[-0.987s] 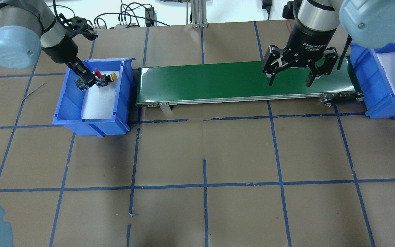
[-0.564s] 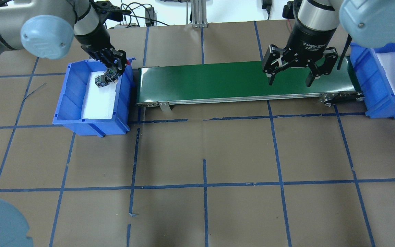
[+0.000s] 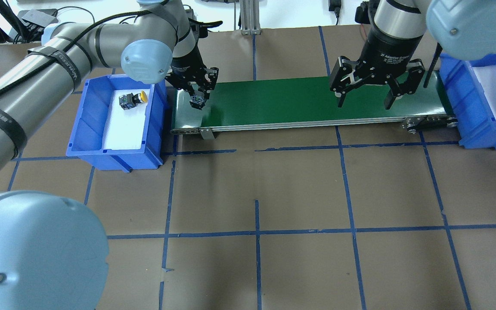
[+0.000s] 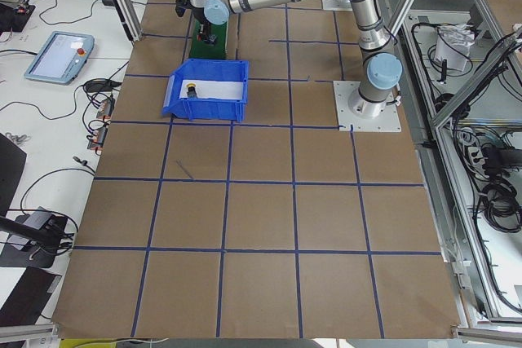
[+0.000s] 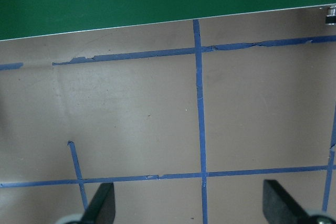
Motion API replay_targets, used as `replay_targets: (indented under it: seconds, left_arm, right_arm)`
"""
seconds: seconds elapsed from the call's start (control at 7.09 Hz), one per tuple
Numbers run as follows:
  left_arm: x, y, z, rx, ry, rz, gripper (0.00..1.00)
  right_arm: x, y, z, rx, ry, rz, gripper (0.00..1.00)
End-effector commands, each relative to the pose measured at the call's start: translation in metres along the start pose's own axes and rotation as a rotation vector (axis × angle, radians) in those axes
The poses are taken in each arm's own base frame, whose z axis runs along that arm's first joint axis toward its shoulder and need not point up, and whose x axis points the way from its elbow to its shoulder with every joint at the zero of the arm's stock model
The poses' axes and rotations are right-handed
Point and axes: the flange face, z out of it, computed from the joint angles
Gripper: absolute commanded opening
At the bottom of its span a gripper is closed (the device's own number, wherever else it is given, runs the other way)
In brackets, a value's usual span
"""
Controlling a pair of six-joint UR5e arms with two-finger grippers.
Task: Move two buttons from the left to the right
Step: 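Lift the red button with the left gripper and carry it onto the conveyor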
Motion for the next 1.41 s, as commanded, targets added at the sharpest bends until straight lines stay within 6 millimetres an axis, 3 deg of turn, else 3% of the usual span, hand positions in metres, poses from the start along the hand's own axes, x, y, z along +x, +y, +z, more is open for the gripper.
replay_targets:
  seconds: [0.0, 0.71, 0.85, 0.99, 1.27]
  left_arm:
    - [0.011, -0.009, 0.024, 0.002, 0.006, -0.138, 0.12]
    - [0.023, 0.001, 0.029, -0.026, 0.005, -0.236, 0.17]
    - [0.023, 0.000, 0.034, -0.031, 0.002, -0.245, 0.49]
    - [0.021, 0.000, 0.029, -0.023, 0.002, -0.248, 0.99]
    - [0.023, 0.007, 0.001, 0.008, 0.010, -0.231, 1.00]
  right_arm:
    - [0.000, 0.000, 0.000, 0.000, 0.000, -0.002, 1.00]
    - [-0.001, 0.000, 0.000, 0.001, 0.000, -0.005, 1.00]
    - [0.000, 0.000, 0.000, 0.001, 0.000, -0.003, 1.00]
    - [-0.001, 0.000, 0.000, 0.001, 0.000, -0.005, 1.00]
    - [-0.001, 0.000, 0.000, 0.001, 0.000, -0.005, 1.00]
